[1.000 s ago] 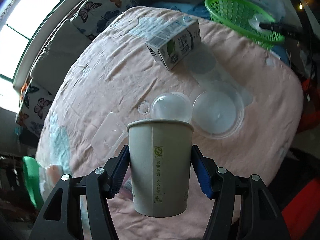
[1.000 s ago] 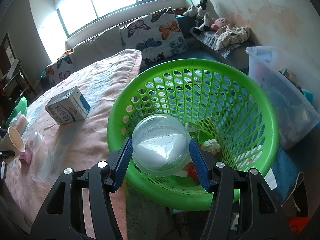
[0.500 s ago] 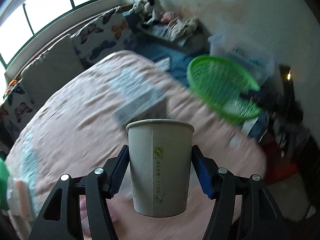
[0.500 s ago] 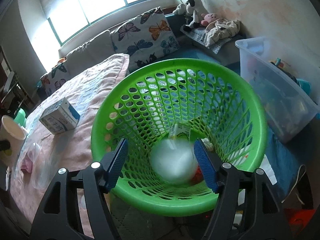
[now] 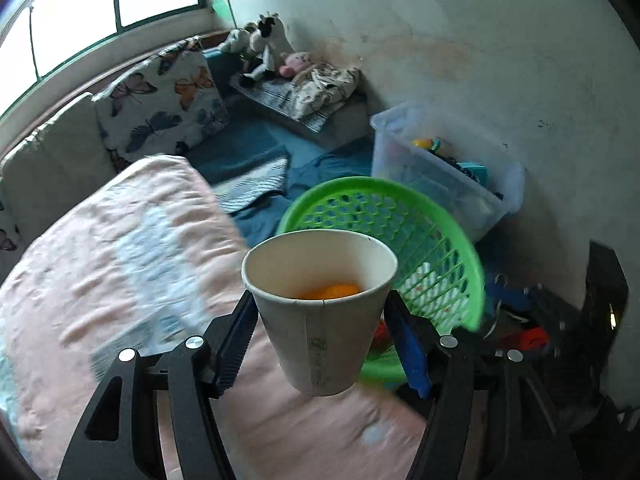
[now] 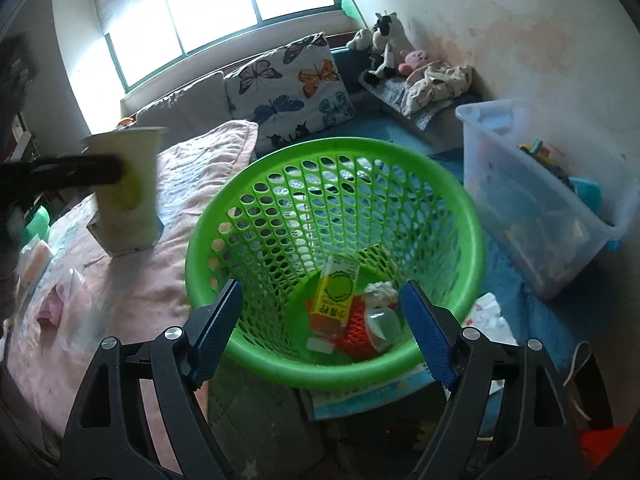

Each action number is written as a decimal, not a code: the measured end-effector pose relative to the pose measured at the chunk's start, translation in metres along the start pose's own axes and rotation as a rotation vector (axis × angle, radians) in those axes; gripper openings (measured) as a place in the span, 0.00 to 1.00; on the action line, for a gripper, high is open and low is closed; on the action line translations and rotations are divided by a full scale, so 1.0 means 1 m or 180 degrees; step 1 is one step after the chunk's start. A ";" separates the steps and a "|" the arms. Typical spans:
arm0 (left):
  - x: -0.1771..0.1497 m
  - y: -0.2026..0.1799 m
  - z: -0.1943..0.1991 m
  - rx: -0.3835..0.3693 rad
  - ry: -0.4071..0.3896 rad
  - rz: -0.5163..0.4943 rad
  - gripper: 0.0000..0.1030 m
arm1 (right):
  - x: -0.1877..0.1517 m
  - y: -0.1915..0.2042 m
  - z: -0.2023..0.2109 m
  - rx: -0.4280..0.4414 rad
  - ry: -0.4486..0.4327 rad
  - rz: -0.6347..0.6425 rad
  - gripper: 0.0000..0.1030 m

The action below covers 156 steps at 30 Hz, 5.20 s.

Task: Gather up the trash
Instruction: 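Release the clear lid and paper cup into the green basket, then grasp the clear dome lid with the left tool while the right tool grasps the clear round plate, then carry the dome lid and round plate over the green basket and open both tools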

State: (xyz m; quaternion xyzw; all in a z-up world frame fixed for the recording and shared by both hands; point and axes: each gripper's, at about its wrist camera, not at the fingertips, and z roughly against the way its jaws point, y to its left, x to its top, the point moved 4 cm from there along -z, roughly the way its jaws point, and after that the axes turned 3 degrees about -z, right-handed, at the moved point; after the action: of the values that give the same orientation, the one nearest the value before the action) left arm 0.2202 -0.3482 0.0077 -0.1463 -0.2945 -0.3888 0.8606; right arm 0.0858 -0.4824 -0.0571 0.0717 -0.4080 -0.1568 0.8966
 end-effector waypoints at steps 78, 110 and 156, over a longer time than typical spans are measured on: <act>-0.246 0.205 0.152 0.0831 -0.0495 0.1886 0.74 | -0.096 0.314 -0.079 0.0923 0.0831 0.1593 0.91; -0.210 0.170 0.050 0.0782 0.0082 0.1068 0.69 | -0.022 0.183 -0.003 0.0661 0.0233 0.0844 0.88; -0.049 0.072 0.031 0.0119 -0.0201 0.0628 0.53 | 0.013 0.012 -0.031 0.0023 0.0167 -0.0078 0.90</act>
State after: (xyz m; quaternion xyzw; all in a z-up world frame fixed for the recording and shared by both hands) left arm 0.2365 -0.2580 -0.0003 -0.1708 -0.3129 -0.2919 0.8876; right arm 0.1198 -0.4760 -0.0646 0.0839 -0.3840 -0.1644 0.9047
